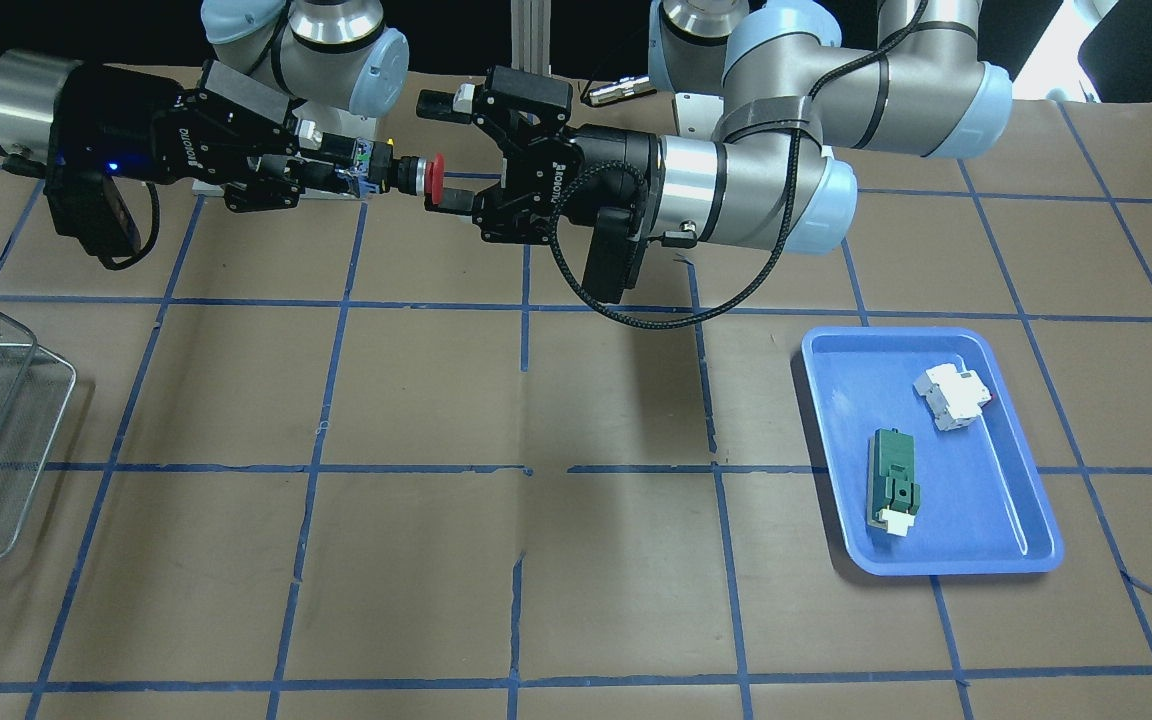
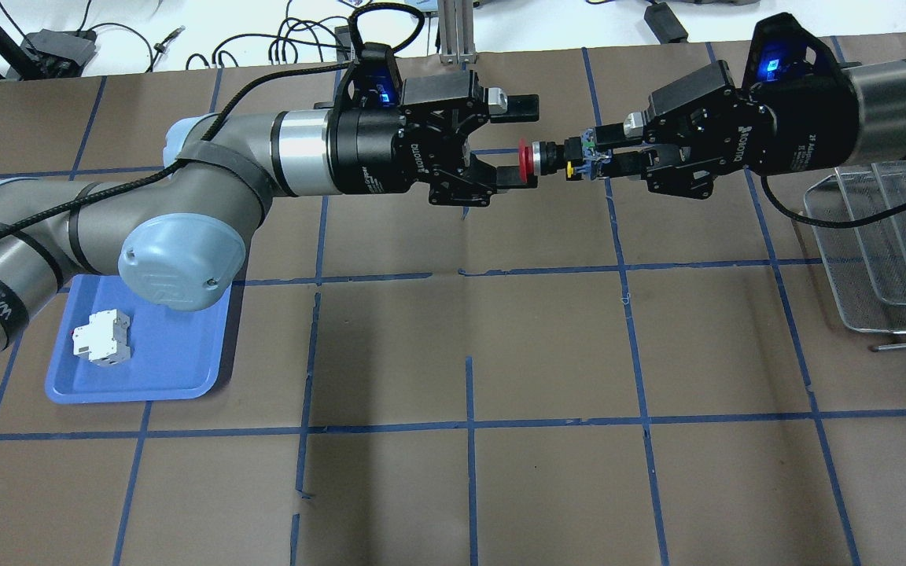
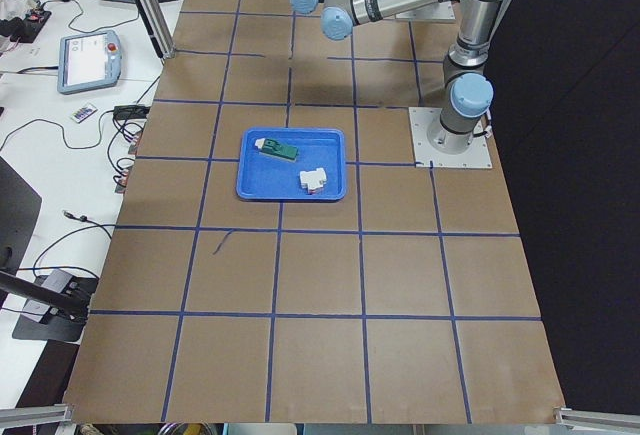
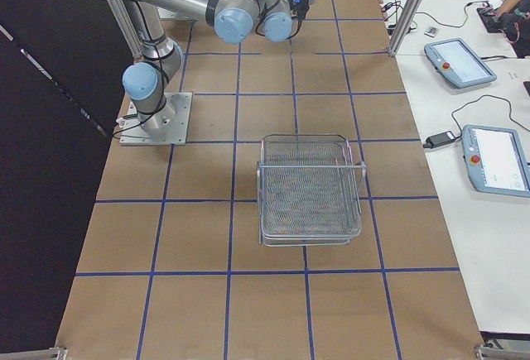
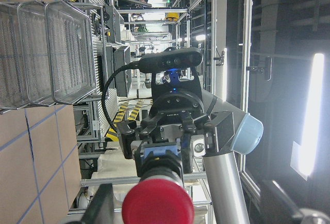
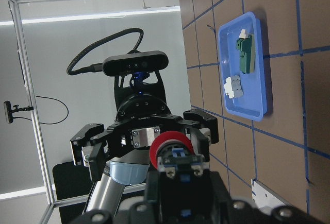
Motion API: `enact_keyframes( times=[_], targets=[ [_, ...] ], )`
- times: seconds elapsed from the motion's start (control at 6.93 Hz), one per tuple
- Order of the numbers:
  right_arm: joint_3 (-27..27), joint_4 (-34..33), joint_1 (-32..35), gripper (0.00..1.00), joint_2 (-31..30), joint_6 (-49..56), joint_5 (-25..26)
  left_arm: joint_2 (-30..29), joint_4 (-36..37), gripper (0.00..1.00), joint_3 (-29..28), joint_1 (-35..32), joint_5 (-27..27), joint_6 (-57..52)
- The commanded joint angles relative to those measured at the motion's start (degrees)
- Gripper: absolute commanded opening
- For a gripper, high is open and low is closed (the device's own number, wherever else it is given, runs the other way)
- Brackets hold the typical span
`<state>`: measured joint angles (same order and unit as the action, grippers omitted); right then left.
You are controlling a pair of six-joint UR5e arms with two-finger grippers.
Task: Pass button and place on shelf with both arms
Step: 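Open and withdraw the left gripper while the right gripper carries the button away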
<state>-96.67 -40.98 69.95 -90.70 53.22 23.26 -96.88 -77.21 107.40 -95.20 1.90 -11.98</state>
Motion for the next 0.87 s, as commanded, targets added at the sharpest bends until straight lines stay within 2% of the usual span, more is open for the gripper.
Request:
enact_keyframes(
  times=[0.0, 0.14, 0.29, 0.43, 0.58, 0.72],
  targets=[
    [3.93, -0.33, -1.65, 0.31, -0.44, -0.31, 6.95, -0.23, 18.38, 1.00, -0.70, 4.64, -17.26, 20.38],
    [4.38, -2.85, -4.45, 0.30, -1.31, -0.30, 11.68, -0.50, 23.28, 1.00, -0.96, 7.80, -20.50, 24.85],
    [4.65, -8.79, -8.22, 0.29, -2.02, -0.57, 20.08, -0.50, 23.16, 1.00, -0.79, 9.75, -24.88, 24.81],
    [5.09, -15.12, -11.91, 0.28, -2.81, -0.92, 27.03, 0.11, 23.16, 1.00, -1.31, 10.81, -36.06, 24.81],
    [5.01, -22.49, -13.95, 0.28, -4.82, -0.92, 33.63, 0.99, 22.64, 1.00, -1.31, 10.91, -44.96, 24.72],
    [5.09, -30.48, -14.14, 0.28, -5.53, -1.01, 40.40, 1.86, 22.37, 1.00, -1.40, 10.91, -56.80, 24.37]
  ],
)
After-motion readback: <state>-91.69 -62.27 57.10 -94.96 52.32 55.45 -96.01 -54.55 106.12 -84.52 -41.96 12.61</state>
